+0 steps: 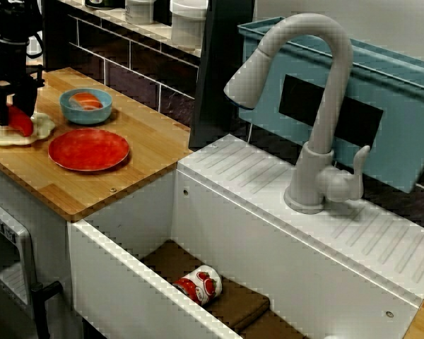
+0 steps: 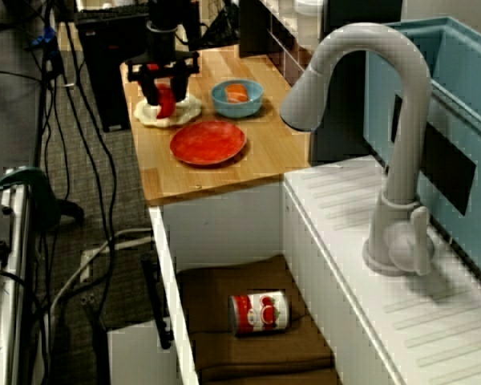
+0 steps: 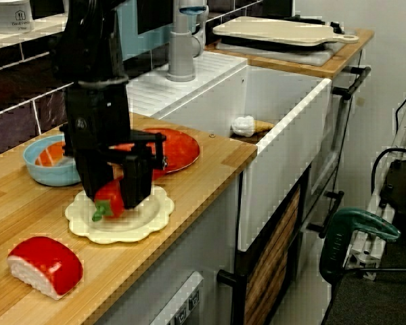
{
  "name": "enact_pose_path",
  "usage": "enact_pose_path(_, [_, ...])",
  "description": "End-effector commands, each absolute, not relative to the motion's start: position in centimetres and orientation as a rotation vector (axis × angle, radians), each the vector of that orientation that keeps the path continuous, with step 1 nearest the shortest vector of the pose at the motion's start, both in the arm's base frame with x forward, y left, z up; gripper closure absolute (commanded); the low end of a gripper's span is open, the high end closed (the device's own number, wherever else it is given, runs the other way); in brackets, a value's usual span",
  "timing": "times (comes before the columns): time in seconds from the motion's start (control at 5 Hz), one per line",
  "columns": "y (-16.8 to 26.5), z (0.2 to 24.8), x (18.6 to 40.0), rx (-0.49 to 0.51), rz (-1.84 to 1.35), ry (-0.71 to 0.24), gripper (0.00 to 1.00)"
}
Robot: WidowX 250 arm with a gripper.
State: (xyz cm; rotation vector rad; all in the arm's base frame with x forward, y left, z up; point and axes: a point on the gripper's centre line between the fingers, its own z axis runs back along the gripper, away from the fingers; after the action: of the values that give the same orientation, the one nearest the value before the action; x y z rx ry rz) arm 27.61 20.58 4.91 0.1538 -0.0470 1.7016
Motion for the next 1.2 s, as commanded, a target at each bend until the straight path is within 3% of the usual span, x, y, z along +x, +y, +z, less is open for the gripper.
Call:
enact_pose_path(0.0, [18.3,8.5,27.8,0.122,1.612,-0.176,1.0])
enact_pose_path(1.0, [11.3,6.9,30.0,0.145,1.506,-0.204,1.0])
